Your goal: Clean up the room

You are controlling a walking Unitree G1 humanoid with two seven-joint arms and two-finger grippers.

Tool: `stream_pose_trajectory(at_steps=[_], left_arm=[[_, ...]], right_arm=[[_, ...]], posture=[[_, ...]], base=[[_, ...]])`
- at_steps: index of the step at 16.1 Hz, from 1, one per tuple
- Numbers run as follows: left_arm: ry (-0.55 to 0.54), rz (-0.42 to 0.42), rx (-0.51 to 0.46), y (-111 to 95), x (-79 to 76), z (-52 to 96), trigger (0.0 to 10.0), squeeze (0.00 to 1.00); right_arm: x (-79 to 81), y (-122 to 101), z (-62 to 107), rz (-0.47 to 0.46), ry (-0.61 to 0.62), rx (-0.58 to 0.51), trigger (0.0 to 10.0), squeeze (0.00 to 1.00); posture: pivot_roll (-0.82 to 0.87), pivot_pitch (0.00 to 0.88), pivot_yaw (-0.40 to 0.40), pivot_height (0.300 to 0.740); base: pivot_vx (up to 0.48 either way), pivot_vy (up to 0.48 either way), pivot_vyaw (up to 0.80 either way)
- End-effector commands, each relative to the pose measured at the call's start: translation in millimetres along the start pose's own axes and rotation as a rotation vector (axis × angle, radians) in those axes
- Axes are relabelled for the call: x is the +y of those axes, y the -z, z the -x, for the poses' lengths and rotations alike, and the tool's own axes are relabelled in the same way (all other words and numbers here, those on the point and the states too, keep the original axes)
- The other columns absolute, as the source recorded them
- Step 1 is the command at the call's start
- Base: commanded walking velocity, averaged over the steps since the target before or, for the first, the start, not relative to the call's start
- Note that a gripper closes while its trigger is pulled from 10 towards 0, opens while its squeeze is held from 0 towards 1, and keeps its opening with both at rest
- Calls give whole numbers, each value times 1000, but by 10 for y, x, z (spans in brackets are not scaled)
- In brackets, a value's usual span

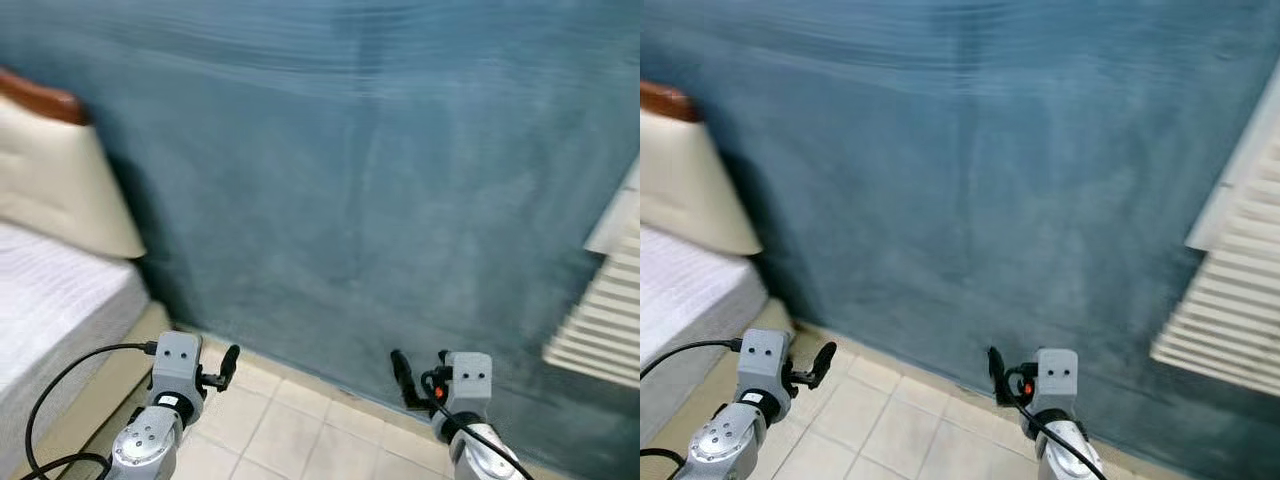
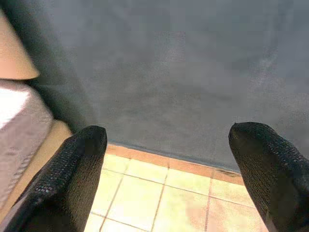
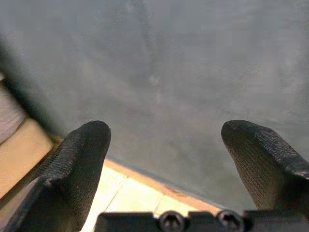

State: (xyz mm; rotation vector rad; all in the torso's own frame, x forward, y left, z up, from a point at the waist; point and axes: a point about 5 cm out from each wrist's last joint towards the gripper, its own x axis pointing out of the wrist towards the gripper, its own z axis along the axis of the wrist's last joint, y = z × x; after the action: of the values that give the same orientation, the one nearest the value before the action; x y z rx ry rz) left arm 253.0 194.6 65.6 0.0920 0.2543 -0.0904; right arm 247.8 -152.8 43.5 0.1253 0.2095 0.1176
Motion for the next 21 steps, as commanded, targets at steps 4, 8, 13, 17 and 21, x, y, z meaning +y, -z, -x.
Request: stream_pose_trajectory(at_steps=[4,8,13,17,21], left_arm=[[20,92,-52,-7,-85,59,10000,0],[-12,29,-44,41,-130,64,10000,0],[6,-8,-30,86,-128,92,10000,0],[-24,9,-45,26,-97,-7,10000,0],[-51,25,-56,17,-150,-22,10000,0]], right_arm=[[53,-33,-61,24,-68,2,10000,0],[93,-27,-194,29,-116,17,10000,0],[-137,-36,43,8,46,-40,10000,0],[-156,-2,56,8,47,-27,10000,0],[-159,-87,-57,27,11,-26,10000,0]], posture=[[79,0,-27,740],[91,0,-46,740],[32,0,9,740],[42,0,-19,740],[67,0,-54,740]], base=[[0,0,630],[0,0,614],[0,0,595],[0,0,580],[0,0,580]])
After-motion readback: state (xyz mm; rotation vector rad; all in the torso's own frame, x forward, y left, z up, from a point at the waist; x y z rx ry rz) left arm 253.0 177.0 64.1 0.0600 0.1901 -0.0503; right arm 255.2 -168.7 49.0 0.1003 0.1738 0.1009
